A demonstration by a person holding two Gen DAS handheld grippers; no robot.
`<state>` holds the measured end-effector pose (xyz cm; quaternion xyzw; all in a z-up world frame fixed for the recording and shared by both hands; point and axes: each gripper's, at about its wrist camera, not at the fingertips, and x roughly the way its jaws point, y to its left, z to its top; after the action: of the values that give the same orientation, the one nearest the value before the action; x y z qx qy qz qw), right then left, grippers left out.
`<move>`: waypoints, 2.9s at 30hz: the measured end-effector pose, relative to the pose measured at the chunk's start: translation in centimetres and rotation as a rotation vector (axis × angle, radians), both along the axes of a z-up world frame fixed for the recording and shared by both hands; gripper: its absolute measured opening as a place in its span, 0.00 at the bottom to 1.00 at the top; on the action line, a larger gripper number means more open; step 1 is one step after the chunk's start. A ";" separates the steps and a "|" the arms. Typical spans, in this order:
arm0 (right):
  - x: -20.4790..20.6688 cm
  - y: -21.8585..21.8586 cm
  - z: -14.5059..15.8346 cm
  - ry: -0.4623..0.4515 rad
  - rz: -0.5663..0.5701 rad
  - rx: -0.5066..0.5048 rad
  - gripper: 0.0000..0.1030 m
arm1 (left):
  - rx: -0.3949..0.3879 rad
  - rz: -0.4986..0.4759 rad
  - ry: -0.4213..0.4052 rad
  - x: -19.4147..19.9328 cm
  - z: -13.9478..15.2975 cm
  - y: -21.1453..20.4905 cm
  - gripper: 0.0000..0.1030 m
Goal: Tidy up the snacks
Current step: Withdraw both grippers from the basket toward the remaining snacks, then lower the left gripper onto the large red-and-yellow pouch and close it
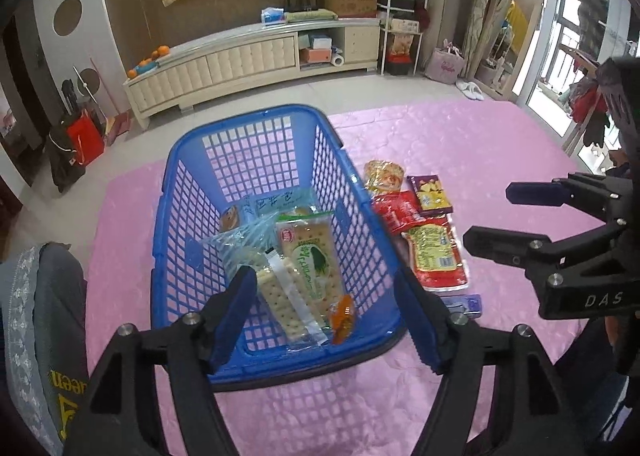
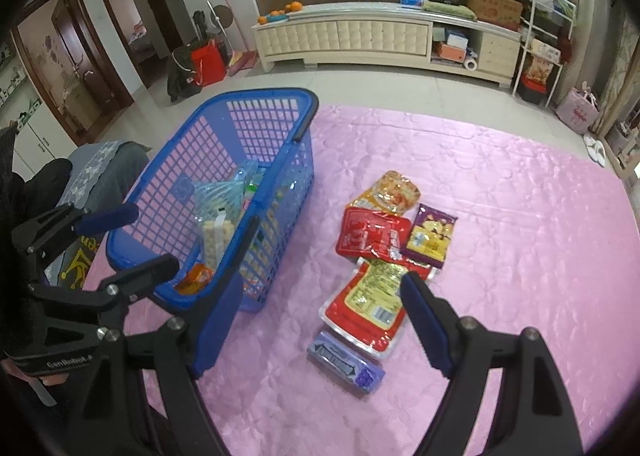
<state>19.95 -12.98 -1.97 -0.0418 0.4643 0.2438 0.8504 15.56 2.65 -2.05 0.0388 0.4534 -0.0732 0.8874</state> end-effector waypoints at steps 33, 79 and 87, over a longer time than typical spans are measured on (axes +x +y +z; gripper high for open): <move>-4.4 -11.7 -4.3 0.019 -0.193 -0.073 0.82 | 0.069 -0.234 0.092 -1.6 -4.5 -14.1 0.79; 5.3 -13.2 -13.4 0.156 -0.262 -0.065 0.82 | 0.029 -0.201 0.358 13.2 -16.1 -15.5 0.80; 4.9 -13.7 -13.2 0.146 -0.256 -0.043 0.82 | 0.059 -0.198 0.350 14.4 -16.6 -16.0 0.82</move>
<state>24.87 -26.69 -15.13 0.0173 0.5314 0.1256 0.8376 29.94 -13.35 -18.64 0.0956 0.5966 -0.1522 0.7822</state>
